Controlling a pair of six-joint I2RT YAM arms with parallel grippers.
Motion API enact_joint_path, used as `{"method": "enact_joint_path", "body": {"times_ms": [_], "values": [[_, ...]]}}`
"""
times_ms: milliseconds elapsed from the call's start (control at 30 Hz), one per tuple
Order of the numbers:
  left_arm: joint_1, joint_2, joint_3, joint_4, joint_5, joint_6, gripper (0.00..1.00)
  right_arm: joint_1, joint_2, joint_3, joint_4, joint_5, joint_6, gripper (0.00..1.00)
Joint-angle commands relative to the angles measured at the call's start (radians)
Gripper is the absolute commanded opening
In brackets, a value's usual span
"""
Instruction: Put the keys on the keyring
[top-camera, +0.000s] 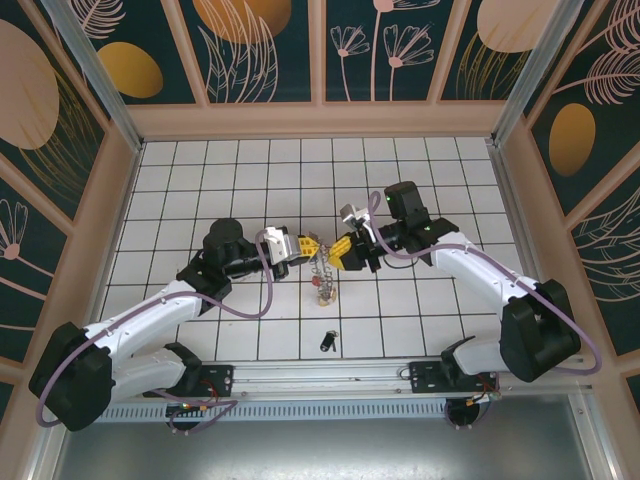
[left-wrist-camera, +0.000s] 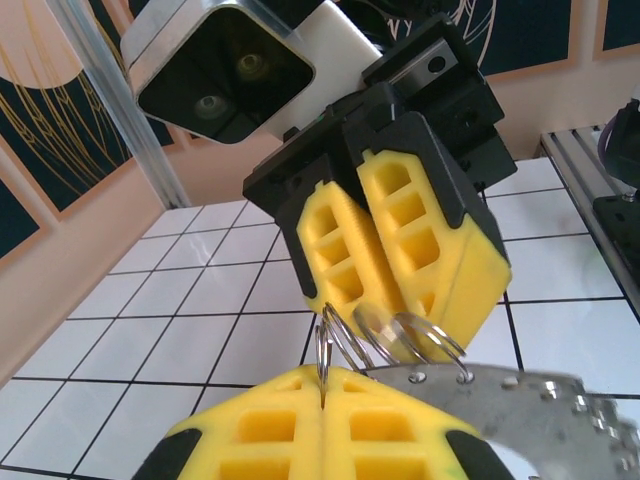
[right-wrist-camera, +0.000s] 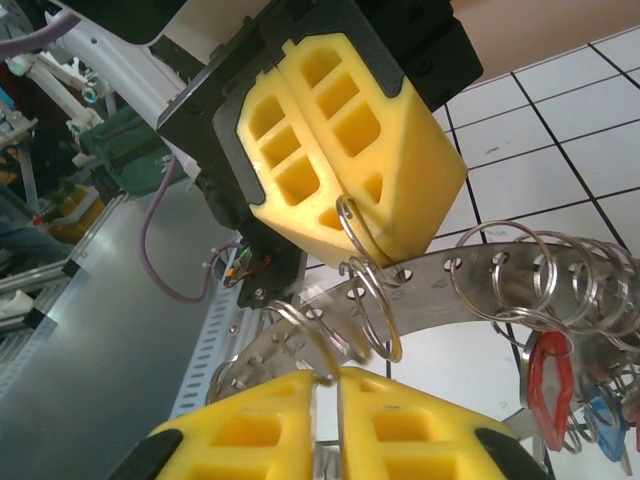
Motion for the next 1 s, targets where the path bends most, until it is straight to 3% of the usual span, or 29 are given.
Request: {"method": "enact_joint_path", "body": {"times_ms": [0, 67, 233, 467, 600, 733, 867, 967], "values": [[0.002, -0.008, 0.001, 0.079, 0.012, -0.029, 0.00, 0.009, -0.022, 0.024, -0.025, -0.026, -0.046, 0.06], [0.002, -0.011, 0.002, 0.078, -0.012, -0.047, 0.00, 0.009, -0.026, 0.028, -0.044, -0.023, -0.070, 0.00], [0.002, -0.017, -0.010, 0.113, -0.051, -0.107, 0.00, 0.013, -0.055, 0.020, -0.057, -0.003, -0.116, 0.00], [0.001, -0.026, -0.014, 0.116, -0.063, -0.104, 0.00, 0.128, -0.138, -0.015, -0.100, 0.191, -0.270, 0.01], [0.002, -0.027, -0.012, 0.116, -0.066, -0.093, 0.00, 0.201, -0.195, -0.046, -0.088, 0.341, -0.311, 0.07], [0.001, -0.026, -0.007, 0.116, -0.062, -0.080, 0.00, 0.202, -0.259, -0.084, -0.028, 0.382, -0.273, 0.12], [0.001, -0.034, -0.005, 0.110, -0.054, -0.065, 0.00, 0.170, -0.322, -0.125, 0.071, 0.448, -0.191, 0.21], [0.001, -0.042, -0.005, 0.105, -0.048, -0.056, 0.00, 0.106, -0.366, -0.165, 0.160, 0.394, -0.120, 0.25]]}}
